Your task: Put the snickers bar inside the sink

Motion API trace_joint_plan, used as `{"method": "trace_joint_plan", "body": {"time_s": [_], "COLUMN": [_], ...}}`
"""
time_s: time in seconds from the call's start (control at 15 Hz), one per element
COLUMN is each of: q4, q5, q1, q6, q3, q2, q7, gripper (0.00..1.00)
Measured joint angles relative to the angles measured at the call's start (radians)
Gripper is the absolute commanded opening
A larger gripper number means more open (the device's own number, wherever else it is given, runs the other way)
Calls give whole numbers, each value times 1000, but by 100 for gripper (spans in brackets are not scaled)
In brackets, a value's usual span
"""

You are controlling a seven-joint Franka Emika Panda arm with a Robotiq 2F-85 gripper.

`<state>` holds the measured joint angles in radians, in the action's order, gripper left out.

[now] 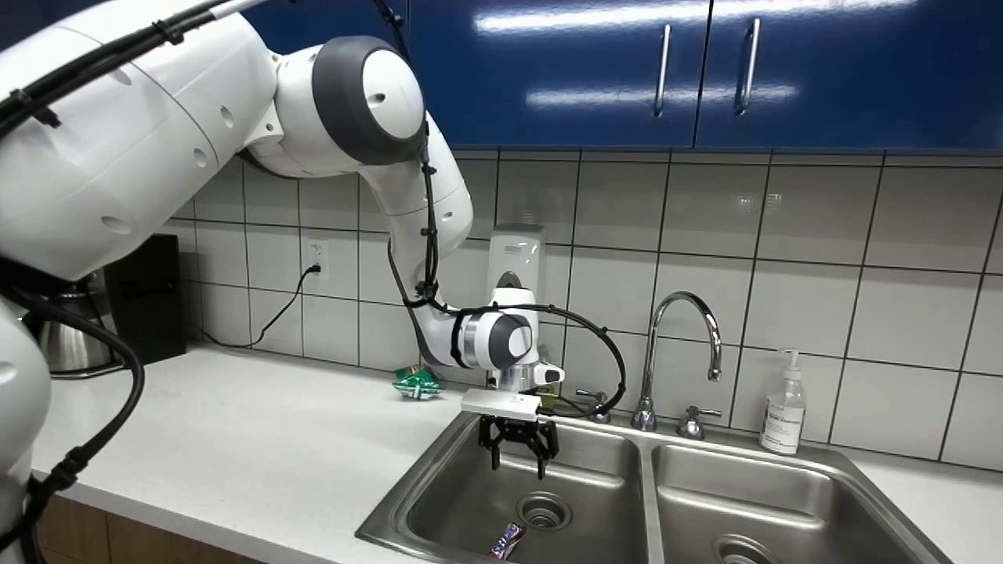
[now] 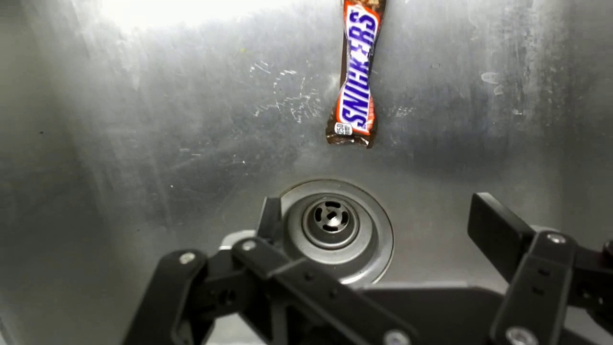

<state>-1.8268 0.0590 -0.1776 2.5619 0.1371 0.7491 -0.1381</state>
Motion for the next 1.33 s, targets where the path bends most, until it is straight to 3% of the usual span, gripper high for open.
{"method": "trace_joint_plan", "body": {"time_s": [0.53,1.33], "q4": [-154,-551], "q5": [4,47], "q1": [13,94], "q6": [1,-54], "q3": [0,-16], "q2": [-156,-509], "q7": [0,-2], "gripper": [100,100]}}
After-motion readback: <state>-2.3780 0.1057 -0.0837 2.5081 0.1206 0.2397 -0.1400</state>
